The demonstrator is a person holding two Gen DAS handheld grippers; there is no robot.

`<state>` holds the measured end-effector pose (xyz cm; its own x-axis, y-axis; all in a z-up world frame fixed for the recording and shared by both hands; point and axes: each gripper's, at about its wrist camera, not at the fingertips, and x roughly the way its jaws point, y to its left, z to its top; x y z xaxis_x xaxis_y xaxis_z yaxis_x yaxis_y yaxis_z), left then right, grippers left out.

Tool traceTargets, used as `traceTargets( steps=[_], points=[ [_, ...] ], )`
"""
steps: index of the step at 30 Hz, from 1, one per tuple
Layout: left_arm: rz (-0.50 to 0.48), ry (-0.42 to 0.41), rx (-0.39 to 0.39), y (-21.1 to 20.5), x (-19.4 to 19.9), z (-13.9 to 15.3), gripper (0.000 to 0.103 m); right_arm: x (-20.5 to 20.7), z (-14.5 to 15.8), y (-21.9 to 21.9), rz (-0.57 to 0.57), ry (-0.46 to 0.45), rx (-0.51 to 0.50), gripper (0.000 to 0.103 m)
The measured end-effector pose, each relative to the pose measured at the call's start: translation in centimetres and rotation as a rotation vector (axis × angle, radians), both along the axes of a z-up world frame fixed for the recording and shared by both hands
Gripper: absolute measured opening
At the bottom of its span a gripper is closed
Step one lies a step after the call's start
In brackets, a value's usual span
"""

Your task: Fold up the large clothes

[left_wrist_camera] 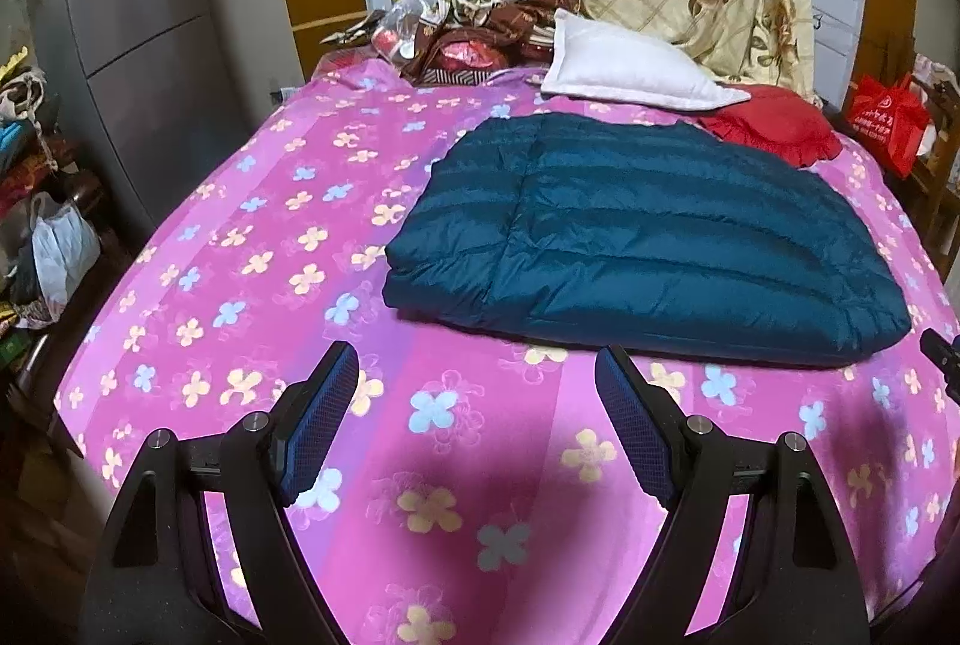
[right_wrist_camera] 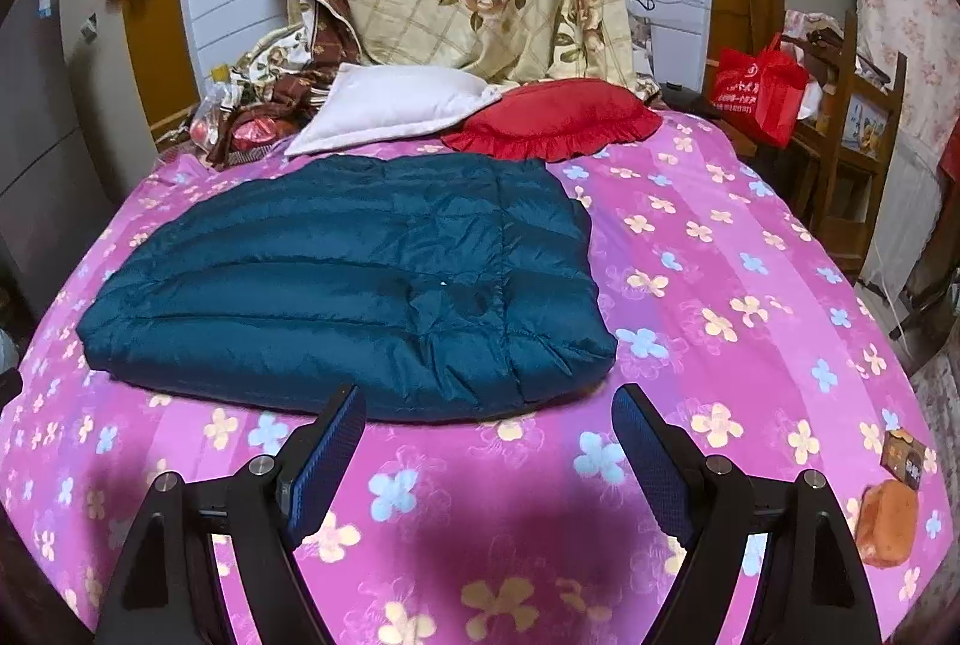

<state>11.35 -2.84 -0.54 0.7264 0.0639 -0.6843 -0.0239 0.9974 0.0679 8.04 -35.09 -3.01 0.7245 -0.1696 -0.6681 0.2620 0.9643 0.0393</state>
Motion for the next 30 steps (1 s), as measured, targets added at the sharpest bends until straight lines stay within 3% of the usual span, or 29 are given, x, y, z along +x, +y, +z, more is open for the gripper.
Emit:
traceTargets(
  steps=[15, 23, 27, 30],
  points=[
    [0.048, 0.067, -0.004, 1.7, 6.3, -3.2, 0.082, 5.5, -1.3, -4.9, -0.058, 0.037, 0.050, 0.082],
    [-0.001, 0.118, -0.215, 5.3, 13.9, -3.7, 0.082, 10.4, -2.3, -11.7, -0.074, 0.052, 0.265, 0.082],
    [-0.068, 0.151, -0.378, 7.1, 18.3, -4.5, 0.082, 13.0, -4.1, -13.7, -0.041, 0.086, 0.365, 0.082],
    [-0.096, 0.195, -0.449, 7.7, 21.4, -5.6, 0.082, 14.7, -5.9, -14.8, -0.011, 0.121, 0.460, 0.082]
  ],
)
